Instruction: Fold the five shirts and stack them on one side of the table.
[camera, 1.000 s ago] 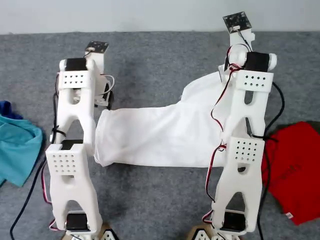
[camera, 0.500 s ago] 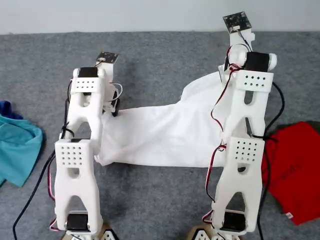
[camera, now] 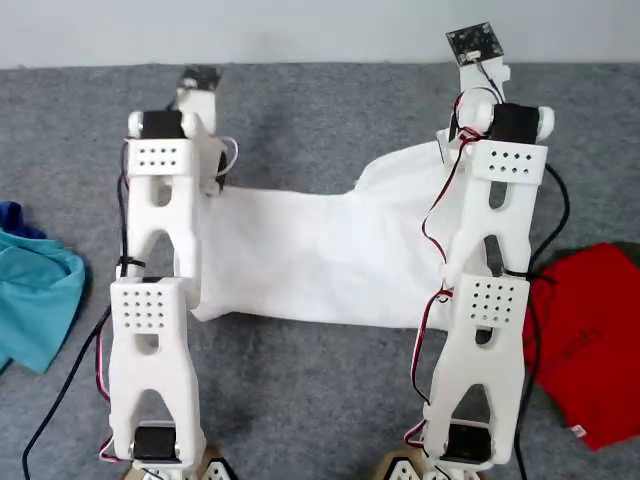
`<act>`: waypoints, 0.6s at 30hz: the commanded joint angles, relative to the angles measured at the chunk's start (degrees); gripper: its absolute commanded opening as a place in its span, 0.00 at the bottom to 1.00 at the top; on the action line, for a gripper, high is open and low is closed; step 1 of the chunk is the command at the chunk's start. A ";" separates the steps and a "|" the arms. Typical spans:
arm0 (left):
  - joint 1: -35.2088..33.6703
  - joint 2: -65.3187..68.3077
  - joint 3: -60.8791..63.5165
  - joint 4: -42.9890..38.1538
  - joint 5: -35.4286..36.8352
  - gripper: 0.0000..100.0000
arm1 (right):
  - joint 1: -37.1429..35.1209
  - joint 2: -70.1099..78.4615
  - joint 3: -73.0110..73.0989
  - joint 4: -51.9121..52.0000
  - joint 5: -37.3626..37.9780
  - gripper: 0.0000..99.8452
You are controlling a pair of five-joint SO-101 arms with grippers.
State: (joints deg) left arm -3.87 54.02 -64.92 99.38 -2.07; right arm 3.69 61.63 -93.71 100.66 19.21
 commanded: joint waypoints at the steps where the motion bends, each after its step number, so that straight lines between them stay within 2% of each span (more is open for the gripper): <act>1: -1.05 -9.41 -2.15 1.23 0.79 0.01 | 0.57 -6.99 -2.37 2.24 0.26 0.01; 5: -1.14 -14.51 -2.24 -0.35 1.05 0.01 | -1.45 -12.88 -2.46 1.27 -0.44 0.01; 9: -1.14 -18.37 -2.24 -7.91 1.14 0.01 | -1.71 -18.68 -2.46 -7.16 -5.27 0.01; 14: -1.05 -21.10 -2.24 -23.65 1.14 0.01 | -2.15 -23.78 -2.02 -20.00 -5.89 0.01; 18: -1.23 -21.27 -2.24 -44.04 1.14 0.01 | -2.42 -26.33 -2.02 -27.38 -5.80 0.01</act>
State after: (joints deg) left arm -4.31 36.97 -65.01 70.02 -1.45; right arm 1.58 40.44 -93.80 78.33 14.11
